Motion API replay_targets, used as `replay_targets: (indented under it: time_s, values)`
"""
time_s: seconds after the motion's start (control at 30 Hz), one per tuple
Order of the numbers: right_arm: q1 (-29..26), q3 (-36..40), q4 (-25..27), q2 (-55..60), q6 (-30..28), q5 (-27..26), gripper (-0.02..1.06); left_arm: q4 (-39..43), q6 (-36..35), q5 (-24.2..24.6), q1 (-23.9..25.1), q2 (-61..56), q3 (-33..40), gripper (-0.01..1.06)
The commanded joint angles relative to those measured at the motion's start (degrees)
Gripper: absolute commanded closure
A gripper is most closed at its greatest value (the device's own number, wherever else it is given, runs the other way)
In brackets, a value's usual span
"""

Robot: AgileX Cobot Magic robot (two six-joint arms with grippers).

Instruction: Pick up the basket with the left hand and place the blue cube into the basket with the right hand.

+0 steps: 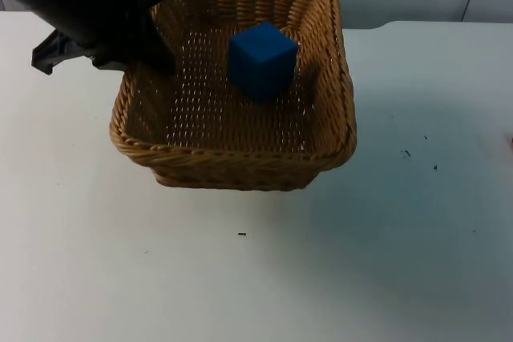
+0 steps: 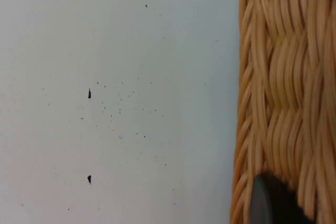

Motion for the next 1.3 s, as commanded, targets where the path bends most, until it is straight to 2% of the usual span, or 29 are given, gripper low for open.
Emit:
replay_targets:
  time_s: [0.0, 0.17, 0.4, 0.7, 1.27]
  values:
    - [0.2, -0.5, -0.3, -3.2, -1.4, 1.4, 0.23, -2.1, -0.3, -0.7, -0.4, -0.4, -0.2, 1.05]
    - [0.2, -0.5, -0.3, -10.1, -1.5, 3.8, 0.23, -2.1, -0.3, -1.4, -0.4, 1.8, -0.2, 1.05]
    - [0.2, -0.5, -0.3, -15.7, -1.5, 4.6, 0.23, -2.5, -0.3, -2.7, -0.4, 5.5, -0.2, 1.05]
    - [0.2, -0.5, -0.1, -16.3, -1.5, 6.6, 0.23, -2.5, 0.8, -6.7, -0.4, 6.9, -0.2, 1.05]
    - [0.2, -0.5, 0.0, -16.3, -1.5, 6.8, 0.23, -3.6, 2.8, -7.4, -0.4, 10.2, -0.3, 1.05]
